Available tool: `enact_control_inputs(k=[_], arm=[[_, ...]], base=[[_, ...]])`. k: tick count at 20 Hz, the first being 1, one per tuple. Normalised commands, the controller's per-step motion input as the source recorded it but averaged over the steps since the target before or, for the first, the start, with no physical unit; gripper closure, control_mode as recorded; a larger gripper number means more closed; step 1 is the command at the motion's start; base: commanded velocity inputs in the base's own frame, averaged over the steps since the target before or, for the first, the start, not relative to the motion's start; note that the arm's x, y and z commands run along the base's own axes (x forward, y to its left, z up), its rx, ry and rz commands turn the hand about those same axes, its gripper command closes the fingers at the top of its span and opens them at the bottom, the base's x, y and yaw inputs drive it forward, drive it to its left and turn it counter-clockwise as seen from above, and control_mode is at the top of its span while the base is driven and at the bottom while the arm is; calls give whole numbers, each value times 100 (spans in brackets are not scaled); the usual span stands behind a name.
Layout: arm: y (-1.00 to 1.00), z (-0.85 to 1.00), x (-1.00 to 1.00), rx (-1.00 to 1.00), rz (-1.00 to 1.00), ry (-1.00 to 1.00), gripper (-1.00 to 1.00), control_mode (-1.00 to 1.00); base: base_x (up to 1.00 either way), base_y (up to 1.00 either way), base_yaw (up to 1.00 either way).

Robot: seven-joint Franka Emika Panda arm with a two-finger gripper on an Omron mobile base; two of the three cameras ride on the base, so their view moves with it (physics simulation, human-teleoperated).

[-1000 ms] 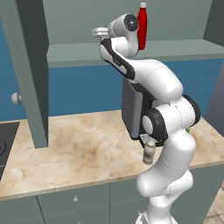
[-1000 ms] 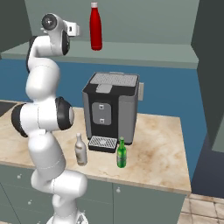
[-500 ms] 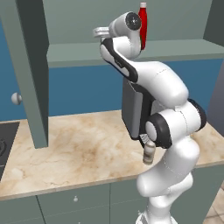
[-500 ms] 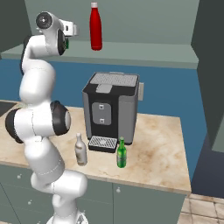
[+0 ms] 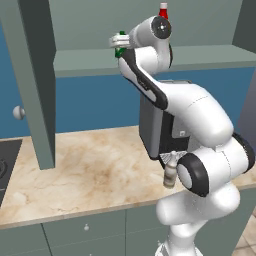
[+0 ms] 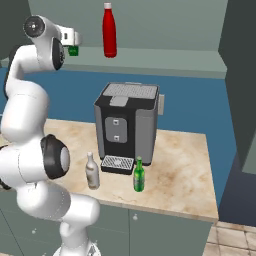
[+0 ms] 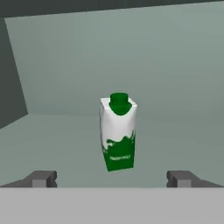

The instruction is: Sort all alcoholic drinks to one cabinet, and non-alcoholic drinks to the other.

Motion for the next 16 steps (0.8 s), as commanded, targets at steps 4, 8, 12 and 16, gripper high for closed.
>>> enact_control_inputs(k=[4,8,12,16], arm=[[-4,-9,-79,0,0,0,-100,-100],[-8,-12,-81,0,0,0,-100,-100],[-8,-15,-76,0,0,0,-100,-100],[-11,-18,-70,0,0,0,-100,-100]], base=[[0,0,0],[0,0,0],[0,0,0],[0,0,0]])
